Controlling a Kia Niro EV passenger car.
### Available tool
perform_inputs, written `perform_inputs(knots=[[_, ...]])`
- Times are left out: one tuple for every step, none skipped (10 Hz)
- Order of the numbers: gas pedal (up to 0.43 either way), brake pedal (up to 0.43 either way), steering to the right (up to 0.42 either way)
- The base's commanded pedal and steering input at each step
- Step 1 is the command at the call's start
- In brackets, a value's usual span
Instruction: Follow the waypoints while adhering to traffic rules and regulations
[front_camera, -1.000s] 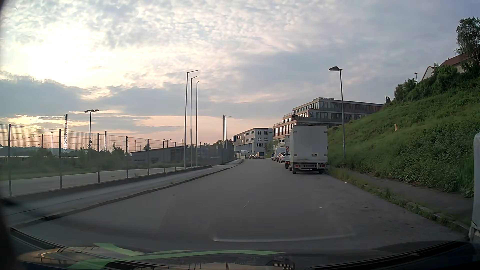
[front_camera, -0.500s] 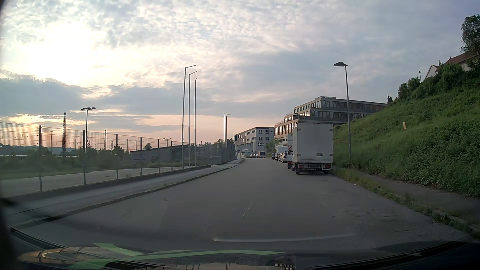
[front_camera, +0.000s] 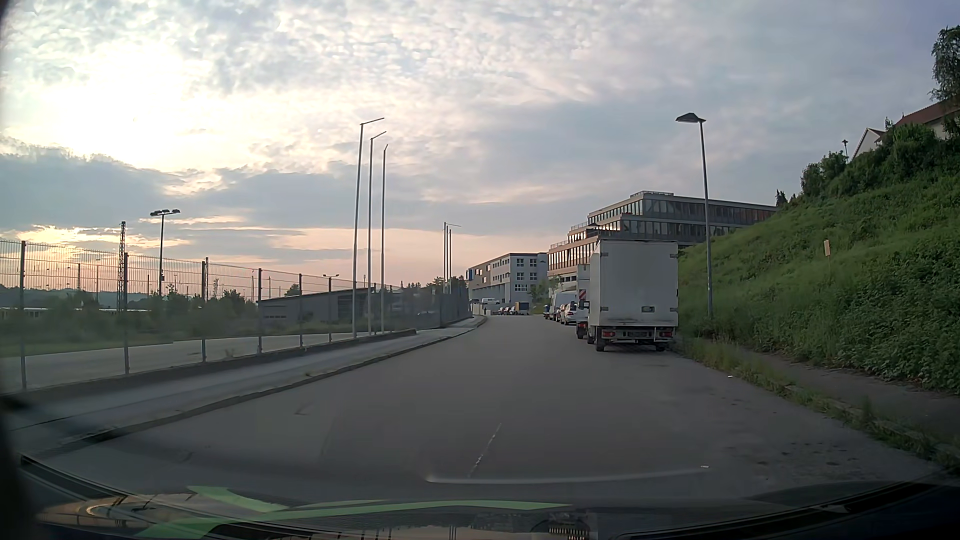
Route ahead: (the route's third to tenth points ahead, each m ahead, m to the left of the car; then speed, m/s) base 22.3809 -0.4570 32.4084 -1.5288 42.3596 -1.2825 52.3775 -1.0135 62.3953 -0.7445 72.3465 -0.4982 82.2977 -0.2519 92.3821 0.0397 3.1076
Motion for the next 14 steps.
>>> perform_inputs(knots=[[0.11,0.0,0.004],[0.11,0.0,0.004],[0.11,0.0,0.004],[0.11,0.0,0.004],[0.11,0.0,0.006],[0.11,0.0,0.008],[0.11,0.0,0.009],[0.11,0.0,0.007],[0.11,0.0,0.007],[0.11,0.0,0.007],[0.118,0.0,0.007],[0.15,0.0,0.007],[0.157,0.0,0.01],[0.157,0.0,0.015]])
